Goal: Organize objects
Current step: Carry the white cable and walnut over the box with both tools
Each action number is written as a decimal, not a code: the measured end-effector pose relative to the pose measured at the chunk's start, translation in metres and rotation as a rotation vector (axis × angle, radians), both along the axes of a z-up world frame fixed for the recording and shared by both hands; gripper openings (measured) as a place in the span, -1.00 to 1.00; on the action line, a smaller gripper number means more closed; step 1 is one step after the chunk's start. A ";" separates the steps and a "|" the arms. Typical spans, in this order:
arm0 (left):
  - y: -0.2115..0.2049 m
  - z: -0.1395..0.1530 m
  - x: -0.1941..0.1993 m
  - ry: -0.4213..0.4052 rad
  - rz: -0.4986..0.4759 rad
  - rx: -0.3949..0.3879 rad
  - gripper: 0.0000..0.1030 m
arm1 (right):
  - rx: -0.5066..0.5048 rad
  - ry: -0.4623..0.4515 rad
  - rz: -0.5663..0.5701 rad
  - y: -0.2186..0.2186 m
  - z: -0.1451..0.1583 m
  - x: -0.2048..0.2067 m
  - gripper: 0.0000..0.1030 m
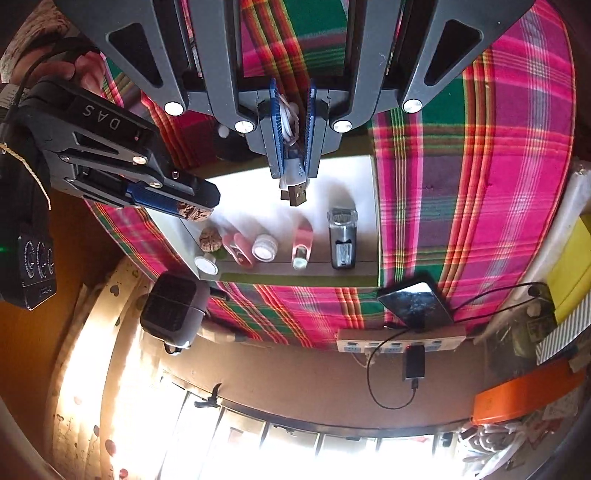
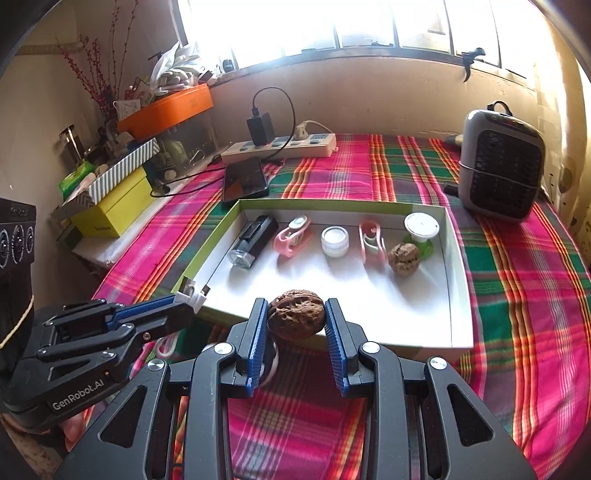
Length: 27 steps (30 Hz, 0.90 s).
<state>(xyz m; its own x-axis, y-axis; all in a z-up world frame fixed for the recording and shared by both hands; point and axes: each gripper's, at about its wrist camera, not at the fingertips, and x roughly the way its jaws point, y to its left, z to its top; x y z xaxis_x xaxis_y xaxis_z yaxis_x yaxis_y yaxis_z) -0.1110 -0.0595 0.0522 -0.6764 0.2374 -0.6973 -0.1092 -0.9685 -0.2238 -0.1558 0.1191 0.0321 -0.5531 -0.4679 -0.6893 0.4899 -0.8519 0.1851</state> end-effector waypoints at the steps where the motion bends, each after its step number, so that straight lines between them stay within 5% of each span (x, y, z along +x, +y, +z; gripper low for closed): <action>1: 0.000 0.000 -0.002 0.001 0.000 -0.003 -0.81 | 0.000 -0.005 0.000 -0.001 -0.001 -0.004 -0.37; 27: -0.007 -0.030 -0.056 -0.102 0.003 0.017 -0.82 | 0.045 -0.080 0.020 -0.027 -0.029 -0.063 -0.37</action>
<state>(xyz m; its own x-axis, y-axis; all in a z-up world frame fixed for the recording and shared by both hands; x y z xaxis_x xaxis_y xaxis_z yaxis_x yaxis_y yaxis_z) -0.1669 -0.0665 0.0222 -0.6028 0.2474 -0.7586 -0.0817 -0.9649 -0.2497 -0.2188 0.0919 0.0028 -0.4865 -0.4456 -0.7515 0.4917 -0.8506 0.1860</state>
